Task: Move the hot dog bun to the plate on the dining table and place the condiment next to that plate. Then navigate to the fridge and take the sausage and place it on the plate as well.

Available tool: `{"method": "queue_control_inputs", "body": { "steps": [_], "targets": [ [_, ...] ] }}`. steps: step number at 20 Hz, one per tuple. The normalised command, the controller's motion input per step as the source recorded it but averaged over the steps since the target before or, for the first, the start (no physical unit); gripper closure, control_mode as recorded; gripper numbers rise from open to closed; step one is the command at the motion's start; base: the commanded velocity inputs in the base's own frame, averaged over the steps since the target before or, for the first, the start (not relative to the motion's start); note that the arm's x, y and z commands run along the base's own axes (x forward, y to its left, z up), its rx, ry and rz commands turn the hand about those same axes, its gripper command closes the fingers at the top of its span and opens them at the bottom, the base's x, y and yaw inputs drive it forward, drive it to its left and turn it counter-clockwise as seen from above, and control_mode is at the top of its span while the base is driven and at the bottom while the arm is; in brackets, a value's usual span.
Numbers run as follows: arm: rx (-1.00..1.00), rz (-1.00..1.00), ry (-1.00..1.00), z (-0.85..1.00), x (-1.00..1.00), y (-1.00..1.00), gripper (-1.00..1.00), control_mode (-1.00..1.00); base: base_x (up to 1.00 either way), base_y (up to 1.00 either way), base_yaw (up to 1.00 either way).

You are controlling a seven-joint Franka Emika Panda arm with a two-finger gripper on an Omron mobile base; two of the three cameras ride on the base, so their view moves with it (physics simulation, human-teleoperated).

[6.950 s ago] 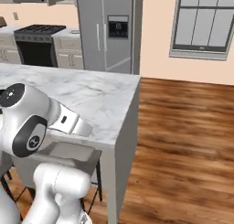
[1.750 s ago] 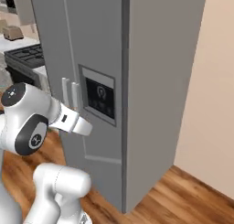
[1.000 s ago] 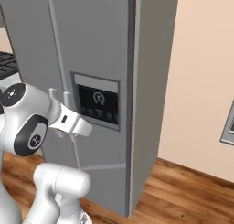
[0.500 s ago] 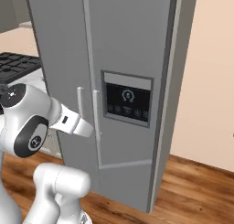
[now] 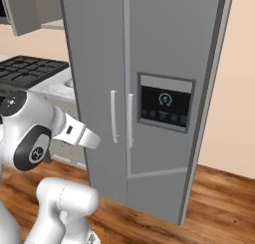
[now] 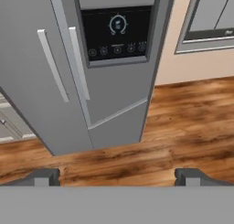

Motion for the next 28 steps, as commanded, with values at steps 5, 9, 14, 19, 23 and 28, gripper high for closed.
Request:
{"method": "queue_control_inputs", "body": {
  "steps": [5, 9, 14, 19, 23, 28],
  "targets": [
    [0.00, 0.00, 0.00, 0.00, 0.00, 0.00, -1.00, 1.00, -0.29, 0.02, -0.01],
    [0.00, 0.00, 0.00, 0.00, 0.00, 0.00, -1.00, 1.00, 0.56, 0.13, -0.01],
    [0.00, 0.00, 0.00, 0.00, 0.00, 0.00, -1.00, 1.00, -0.08, 0.37, -0.08],
    [0.00, 0.00, 0.00, 0.00, 0.00, 0.00, -1.00, 1.00, -0.13, 0.18, -0.15],
    [0.00, 0.00, 0.00, 0.00, 0.00, 0.00, -1.00, 1.00, 0.00, 0.24, -0.26],
    [0.00, 0.00, 0.00, 0.00, 0.00, 0.00, -1.00, 1.00, 0.00, 0.24, -0.18]
  ]
}}
